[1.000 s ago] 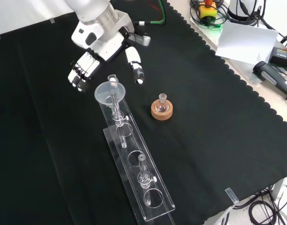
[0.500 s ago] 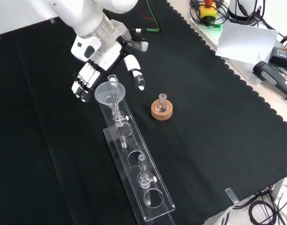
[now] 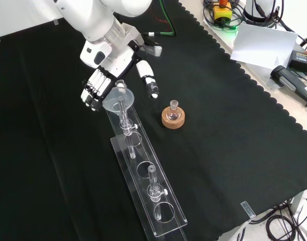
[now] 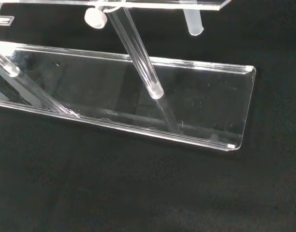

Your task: Pick up the funnel from the transparent funnel stand.

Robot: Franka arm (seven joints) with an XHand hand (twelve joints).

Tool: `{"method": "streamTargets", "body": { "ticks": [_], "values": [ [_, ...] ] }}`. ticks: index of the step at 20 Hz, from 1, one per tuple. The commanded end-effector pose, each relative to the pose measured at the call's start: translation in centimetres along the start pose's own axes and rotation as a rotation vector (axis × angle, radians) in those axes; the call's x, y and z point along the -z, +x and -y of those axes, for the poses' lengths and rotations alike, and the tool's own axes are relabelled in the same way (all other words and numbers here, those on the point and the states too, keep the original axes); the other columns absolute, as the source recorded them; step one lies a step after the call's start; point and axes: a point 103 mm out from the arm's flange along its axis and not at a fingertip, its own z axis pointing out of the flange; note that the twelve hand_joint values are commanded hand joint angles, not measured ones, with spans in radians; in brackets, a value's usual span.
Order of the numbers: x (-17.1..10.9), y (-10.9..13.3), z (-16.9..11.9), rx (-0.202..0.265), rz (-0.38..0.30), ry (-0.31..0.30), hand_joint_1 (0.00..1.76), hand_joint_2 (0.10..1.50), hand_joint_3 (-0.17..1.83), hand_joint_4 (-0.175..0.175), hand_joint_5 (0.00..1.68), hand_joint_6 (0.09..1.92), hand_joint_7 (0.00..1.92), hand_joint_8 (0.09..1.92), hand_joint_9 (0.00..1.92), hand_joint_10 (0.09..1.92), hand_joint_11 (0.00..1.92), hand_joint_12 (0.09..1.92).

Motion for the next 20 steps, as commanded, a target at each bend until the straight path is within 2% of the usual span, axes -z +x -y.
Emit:
{"method": "streamTargets", "body": {
  "ticks": [1, 7, 15, 16, 19, 20],
  "values": [
    [-0.39, 0.44, -0.16, -0.001, 0.008, 0.003, 0.25, 0.58, 0.0, -0.015, 0.0, 0.09, 0.0, 0.09, 0.0, 0.09, 0.0, 0.09],
    [-0.43, 0.38, -0.15, -0.006, 0.017, -0.011, 0.27, 0.59, 0.0, -0.021, 0.0, 0.09, 0.0, 0.09, 0.0, 0.09, 0.0, 0.09],
    [-0.65, 0.45, 0.01, -0.025, 0.05, -0.072, 0.34, 0.61, 0.01, -0.043, 0.0, 0.09, 0.05, 0.09, 0.01, 0.09, 0.04, 0.09],
    [-0.66, 0.55, 0.01, -0.031, 0.06, -0.081, 0.35, 0.62, 0.01, -0.046, 0.0, 0.09, 0.06, 0.09, 0.01, 0.09, 0.02, 0.12],
    [-0.64, 0.77, 0.01, -0.039, 0.074, -0.113, 0.39, 0.63, 0.0, -0.05, 0.0, 0.09, 0.08, 0.12, 0.04, 0.1, 0.0, 0.5],
    [-0.64, 0.81, -0.01, -0.042, 0.08, -0.117, 0.4, 0.63, 0.0, -0.051, 0.0, 0.09, 0.08, 0.17, 0.03, 0.19, 0.0, 0.62]
  ]
}}
